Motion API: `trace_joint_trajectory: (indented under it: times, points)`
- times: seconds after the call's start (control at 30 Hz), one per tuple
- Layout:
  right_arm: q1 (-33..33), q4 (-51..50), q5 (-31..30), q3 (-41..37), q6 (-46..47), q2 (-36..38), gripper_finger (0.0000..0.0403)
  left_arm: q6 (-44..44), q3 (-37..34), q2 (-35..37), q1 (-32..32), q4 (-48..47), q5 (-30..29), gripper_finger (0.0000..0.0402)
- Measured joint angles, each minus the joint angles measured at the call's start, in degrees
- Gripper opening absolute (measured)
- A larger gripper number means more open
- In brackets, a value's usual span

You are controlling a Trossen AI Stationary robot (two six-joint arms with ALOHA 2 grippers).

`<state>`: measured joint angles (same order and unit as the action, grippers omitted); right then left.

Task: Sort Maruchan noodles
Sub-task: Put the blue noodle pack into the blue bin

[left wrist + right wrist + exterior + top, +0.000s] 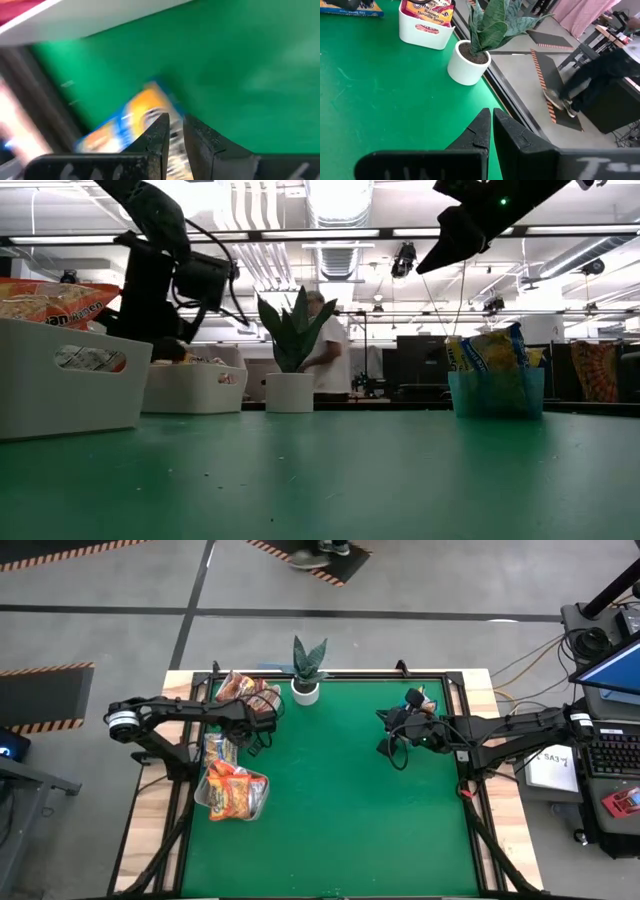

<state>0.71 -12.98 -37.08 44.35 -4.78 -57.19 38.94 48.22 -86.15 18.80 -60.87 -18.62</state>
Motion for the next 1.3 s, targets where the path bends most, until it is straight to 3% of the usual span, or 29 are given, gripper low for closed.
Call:
trace_joint_trajectory:
  times: [0.17, 0.5, 0.73, 0.93, 1.0, 1.17, 1.3]
  points:
    - [0.0, 0.0, 0.0, 0.0, -0.3, 0.0, 0.0009, -2.8, 1.3, 0.0, -0.6, 2.4, 3.5, 0.0038]
    - [0.0, -0.1, 0.0, 0.0, -0.4, 0.0, 0.0009, 5.0, -0.2, 0.0, -0.4, -9.2, -1.4, 0.0038]
    - [0.0, -0.1, 0.0, 0.0, -0.4, 0.0, 0.0009, 6.2, -5.8, 0.0, 0.0, -1.1, -0.9, 0.0038]
    - [0.0, -0.1, 0.0, 0.0, -0.8, 0.0, 0.0009, 6.1, -2.8, 0.0, -1.5, 3.5, 2.8, 0.0038]
    - [0.0, -0.1, 0.0, 0.0, -1.1, 0.0, 0.0009, 3.1, -0.1, 0.0, -2.6, 6.4, 4.6, 0.0038]
    - [0.0, -0.1, 0.0, 0.0, -1.0, 0.0, 0.0009, -15.0, 11.0, 0.0, -8.4, 10.2, 18.6, 0.0038]
    - [0.0, -0.2, 0.0, 0.0, -1.2, 0.0, 0.0009, -28.2, 18.1, 0.0, -15.2, 14.3, 17.3, 0.0038]
